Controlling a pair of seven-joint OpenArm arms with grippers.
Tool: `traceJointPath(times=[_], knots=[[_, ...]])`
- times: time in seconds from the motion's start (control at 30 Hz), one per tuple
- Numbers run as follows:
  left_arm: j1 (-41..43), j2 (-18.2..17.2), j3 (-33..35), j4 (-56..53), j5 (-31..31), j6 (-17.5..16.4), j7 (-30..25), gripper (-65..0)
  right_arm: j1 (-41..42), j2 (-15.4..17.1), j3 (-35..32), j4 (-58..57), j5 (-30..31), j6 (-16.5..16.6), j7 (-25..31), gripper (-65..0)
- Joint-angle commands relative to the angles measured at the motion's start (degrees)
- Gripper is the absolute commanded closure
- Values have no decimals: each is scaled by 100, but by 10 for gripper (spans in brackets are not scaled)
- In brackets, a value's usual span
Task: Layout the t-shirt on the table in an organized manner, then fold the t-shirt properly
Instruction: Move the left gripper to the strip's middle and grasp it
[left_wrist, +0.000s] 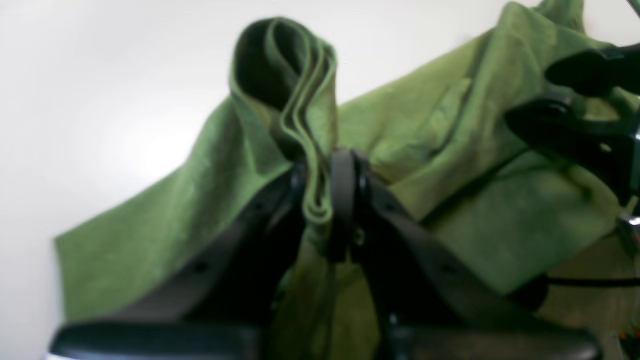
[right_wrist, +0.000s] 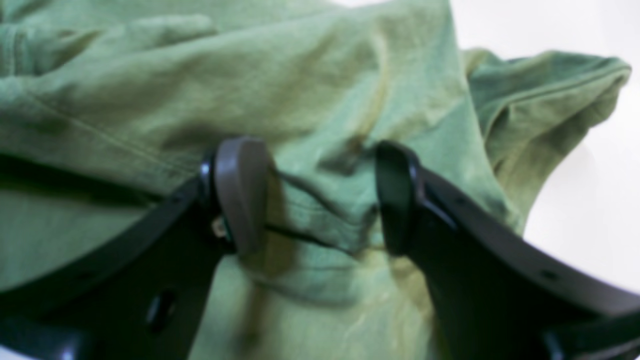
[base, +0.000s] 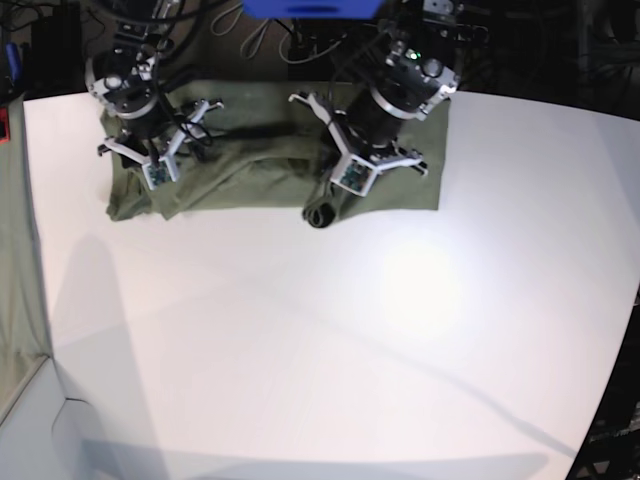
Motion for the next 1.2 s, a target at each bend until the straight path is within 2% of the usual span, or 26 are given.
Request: traceJointPath(times=[0.0, 0.27, 0.33, 0.4, 0.5, 0.53, 0.57, 0.7, 0.8, 0.97, 1.17], knots=[[-36, 39, 47, 8, -25, -20, -96, -1, 26, 6, -6, 105, 62, -29, 98, -349], [-238, 30, 267, -431, -52, -20, -96, -5, 26, 6, -6, 114, 62, -29, 98, -350], [-238, 30, 267, -431, -61, -20, -96, -27, 26, 6, -6, 114, 62, -29, 98, -350], [-212, 30, 319, -414, -61, -20, -96, -111, 26, 6, -6, 114, 62, -29, 98, -350], [-186, 30, 337, -396, -78, -38, -131, -293, 26, 6, -6, 114, 62, -29, 98, -351], [-186, 30, 337, -352, -96, -64, -148, -339, 26, 6, -6, 114, 62, -29, 98, -351], [-186, 30, 337, -247, -166, -73, -148, -352, 26, 6, -6, 114, 62, -29, 98, -351], [-168, -57, 293, 369, -1151, -73, -148, -308, 26, 6, -6, 114, 62, -29, 98, -351], [-221, -330, 179, 641, -1643, -29, -148, -257, 26, 6, -6, 114, 62, -29, 98, -351], [-300, -585, -472, 439, -1722, -29, -96, -185, 26, 6, 11, 255, 62, -29, 89, -350], [-309, -840, -1404, -405, -1748, -64, -96, -169, -35, 6, 38, 985, 62, -29, 80, -352]])
